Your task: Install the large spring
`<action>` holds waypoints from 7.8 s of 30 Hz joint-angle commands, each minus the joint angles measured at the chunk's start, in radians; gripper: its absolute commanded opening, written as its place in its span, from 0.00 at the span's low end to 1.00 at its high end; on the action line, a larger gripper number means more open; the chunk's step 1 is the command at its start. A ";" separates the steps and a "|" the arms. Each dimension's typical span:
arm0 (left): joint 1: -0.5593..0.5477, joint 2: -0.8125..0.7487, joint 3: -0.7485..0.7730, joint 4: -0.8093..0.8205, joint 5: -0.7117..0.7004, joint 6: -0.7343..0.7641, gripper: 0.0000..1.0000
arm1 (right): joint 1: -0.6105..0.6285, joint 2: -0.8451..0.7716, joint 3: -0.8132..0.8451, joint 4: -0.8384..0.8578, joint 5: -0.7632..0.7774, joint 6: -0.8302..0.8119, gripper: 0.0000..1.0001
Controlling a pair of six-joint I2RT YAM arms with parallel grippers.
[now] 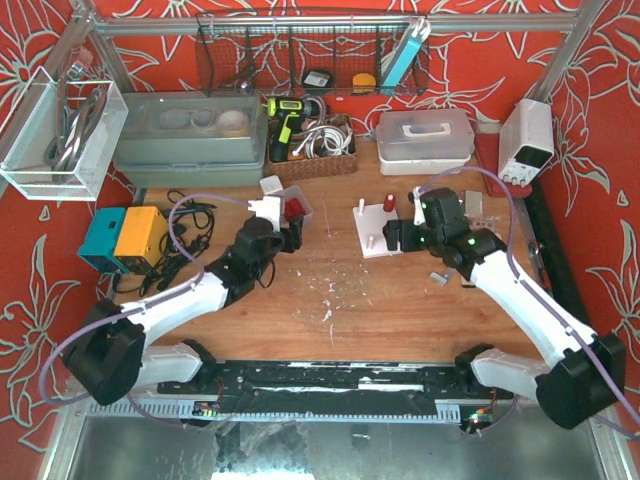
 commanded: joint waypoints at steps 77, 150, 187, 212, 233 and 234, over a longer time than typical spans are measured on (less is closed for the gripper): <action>0.373 0.870 0.905 -0.929 0.669 0.733 0.42 | 0.091 -0.234 -0.239 0.243 0.144 0.016 0.99; 0.199 0.949 1.112 -1.273 -0.262 -0.736 0.42 | 0.091 -0.289 -0.248 0.229 0.192 0.010 0.99; 0.204 0.967 1.073 -1.233 -0.186 -0.747 0.25 | 0.090 -0.285 -0.252 0.233 0.213 0.010 0.99; -0.021 0.109 0.311 -0.156 0.129 -0.052 0.12 | 0.076 -0.272 -0.182 0.129 0.255 0.047 0.99; -0.172 -0.049 -0.223 0.587 0.634 0.430 0.05 | 0.178 -0.057 -0.004 0.144 -0.507 0.135 0.65; -0.172 -0.046 -0.223 0.589 0.632 0.430 0.05 | 0.185 -0.052 -0.009 0.158 -0.510 0.136 0.66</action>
